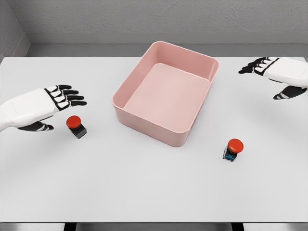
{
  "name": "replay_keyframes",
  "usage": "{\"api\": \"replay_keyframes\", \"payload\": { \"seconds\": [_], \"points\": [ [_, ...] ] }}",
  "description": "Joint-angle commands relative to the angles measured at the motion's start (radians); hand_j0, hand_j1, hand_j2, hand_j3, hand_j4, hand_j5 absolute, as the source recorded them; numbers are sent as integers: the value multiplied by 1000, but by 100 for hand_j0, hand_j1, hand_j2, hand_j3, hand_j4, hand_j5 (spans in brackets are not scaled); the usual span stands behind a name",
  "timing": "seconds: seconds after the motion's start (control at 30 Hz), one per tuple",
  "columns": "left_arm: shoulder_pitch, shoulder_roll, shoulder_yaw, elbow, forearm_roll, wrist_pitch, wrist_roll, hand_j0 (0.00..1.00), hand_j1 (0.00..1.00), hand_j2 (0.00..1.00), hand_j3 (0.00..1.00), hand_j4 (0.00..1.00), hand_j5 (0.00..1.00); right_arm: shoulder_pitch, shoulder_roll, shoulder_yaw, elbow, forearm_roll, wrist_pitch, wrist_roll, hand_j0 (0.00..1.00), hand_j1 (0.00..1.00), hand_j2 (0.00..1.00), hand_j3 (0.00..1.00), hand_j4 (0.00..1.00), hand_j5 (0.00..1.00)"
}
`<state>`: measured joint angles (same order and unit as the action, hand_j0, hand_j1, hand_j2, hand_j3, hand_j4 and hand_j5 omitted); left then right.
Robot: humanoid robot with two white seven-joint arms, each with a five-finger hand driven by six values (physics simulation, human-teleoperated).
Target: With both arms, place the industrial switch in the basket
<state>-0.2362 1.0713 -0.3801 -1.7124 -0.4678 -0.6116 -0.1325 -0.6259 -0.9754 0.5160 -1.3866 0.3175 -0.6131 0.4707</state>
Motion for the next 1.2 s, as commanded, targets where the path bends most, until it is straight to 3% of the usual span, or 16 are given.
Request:
{"api": "replay_keyframes", "payload": {
  "seconds": [0.0,0.1,0.17,0.2,0.27,0.3,0.33,0.43,0.57,0.67,0.73,0.93,1.17],
  "points": [
    [0,2,3,0,6,1,1,100,100,100,100,100,100,0,-2,-1,-5,-6,2,-6,100,100,100,100,100,100],
    [8,-5,30,0,-29,1,1,100,100,100,100,100,100,-3,-14,3,-23,-6,2,-15,100,100,100,100,100,100],
    [11,-8,41,0,-71,1,1,100,100,100,100,100,100,-2,-20,7,-91,-6,2,-12,100,100,100,100,100,100],
    [12,-14,41,0,-109,1,1,100,100,100,100,100,100,-2,-42,38,-92,-6,2,-46,100,100,100,100,100,100],
    [12,-53,41,2,-150,1,1,100,100,100,100,100,100,-2,-63,124,-84,-6,2,-274,100,100,100,100,100,100],
    [14,-54,40,4,-152,1,1,100,100,100,100,100,100,0,-66,142,-84,-6,2,-336,100,100,100,100,100,100],
    [15,-68,38,5,-169,1,1,100,100,100,100,100,100,2,-74,150,-84,-6,2,-337,100,100,100,100,100,100],
    [29,-91,27,13,-173,1,1,100,100,100,100,100,100,8,-120,150,-84,-6,2,-330,100,100,100,100,100,100],
    [31,-139,26,88,-187,1,1,100,100,100,100,100,100,41,-151,151,-92,-5,2,-265,100,100,100,100,100,100],
    [26,-163,26,143,-187,1,1,100,100,100,100,100,100,54,-155,151,-167,-5,2,-153,100,100,100,100,100,100],
    [20,-165,27,175,-187,1,1,100,100,100,100,100,100,55,-178,151,-212,-3,2,-135,100,100,100,100,100,100],
    [15,-209,26,171,-215,1,-1,100,100,100,100,100,100,81,-184,153,-242,-3,2,-46,100,100,100,100,100,100],
    [15,-220,-11,163,-216,1,2,100,100,100,100,100,100,107,-201,164,-255,-2,2,-12,100,100,100,100,100,100]
  ]
}}
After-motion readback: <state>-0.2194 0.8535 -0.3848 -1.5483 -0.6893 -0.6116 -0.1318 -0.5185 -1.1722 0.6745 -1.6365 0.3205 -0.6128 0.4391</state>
